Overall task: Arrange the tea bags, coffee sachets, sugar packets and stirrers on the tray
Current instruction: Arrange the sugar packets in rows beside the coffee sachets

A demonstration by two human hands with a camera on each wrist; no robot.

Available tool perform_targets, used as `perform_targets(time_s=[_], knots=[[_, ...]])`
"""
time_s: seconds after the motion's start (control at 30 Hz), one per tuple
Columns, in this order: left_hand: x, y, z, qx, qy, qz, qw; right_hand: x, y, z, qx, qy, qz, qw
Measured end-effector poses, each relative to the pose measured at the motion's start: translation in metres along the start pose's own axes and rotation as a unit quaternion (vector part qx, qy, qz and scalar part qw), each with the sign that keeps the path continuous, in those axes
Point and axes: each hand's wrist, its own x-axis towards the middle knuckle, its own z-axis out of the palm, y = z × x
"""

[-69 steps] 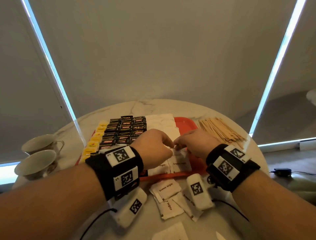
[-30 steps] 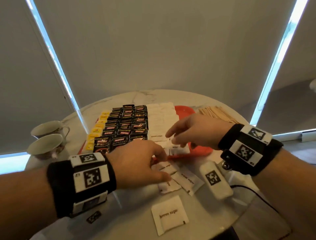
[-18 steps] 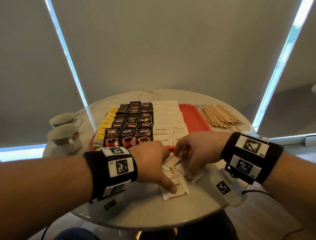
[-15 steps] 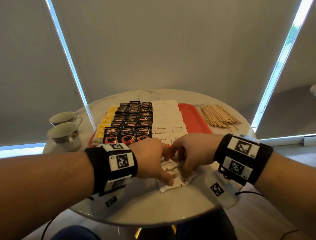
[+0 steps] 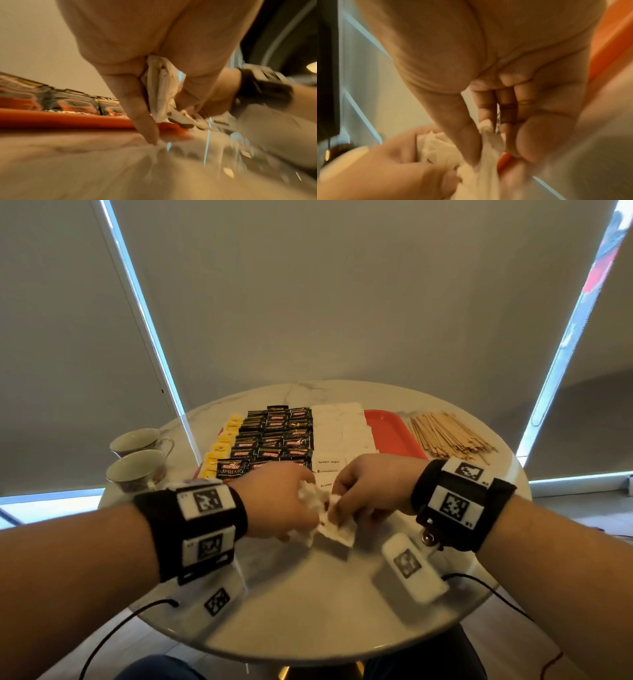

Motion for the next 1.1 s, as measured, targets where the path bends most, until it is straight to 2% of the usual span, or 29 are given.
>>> perform_targets(time_s=[0.07, 0.1, 0.2, 0.33, 0.4, 0.57, 0.73, 0.83, 0.9, 1.0, 1.1], knots=[[0.009, -0.008, -0.015, -0.135, 0.063, -0.024, 0.989, 0.003, -0.001, -0.010, 0.142, 0.015, -0.014, 0.990], [0.015, -0.011, -0.021, -0.204, 0.091, -0.034, 0.974, 0.005, -0.002, -0.016, 0.198, 0.027, -0.028, 0.979], [0.032, -0.007, -0.029, -0.442, 0.094, -0.059, 0.890, 0.018, -0.008, -0.029, 0.297, 0.075, -0.071, 0.949], [0.055, 0.005, -0.034, -0.567, 0.104, -0.044, 0.816, 0.046, -0.013, -0.037, 0.344, 0.119, -0.088, 0.927], [0.071, 0.006, -0.034, -0.595, 0.119, -0.041, 0.794, 0.060, -0.013, -0.040, 0.348, 0.140, -0.086, 0.923], [0.108, -0.006, -0.031, -0.595, 0.126, -0.008, 0.794, 0.085, -0.013, -0.053, 0.396, 0.161, -0.085, 0.900], [0.130, -0.016, -0.032, -0.631, 0.155, -0.014, 0.760, 0.103, -0.008, -0.058, 0.512, 0.171, -0.107, 0.835], [0.135, -0.020, -0.028, -0.645, 0.158, -0.013, 0.747, 0.108, -0.006, -0.055, 0.541, 0.191, -0.118, 0.811], [0.137, -0.024, -0.026, -0.656, 0.163, -0.010, 0.737, 0.110, -0.005, -0.052, 0.536, 0.184, -0.122, 0.815], [0.137, -0.028, -0.025, -0.669, 0.172, -0.005, 0.723, 0.110, -0.005, -0.046, 0.487, 0.163, -0.125, 0.849], [0.134, -0.030, -0.026, -0.662, 0.170, 0.000, 0.730, 0.109, -0.005, -0.044, 0.460, 0.177, -0.131, 0.860]])
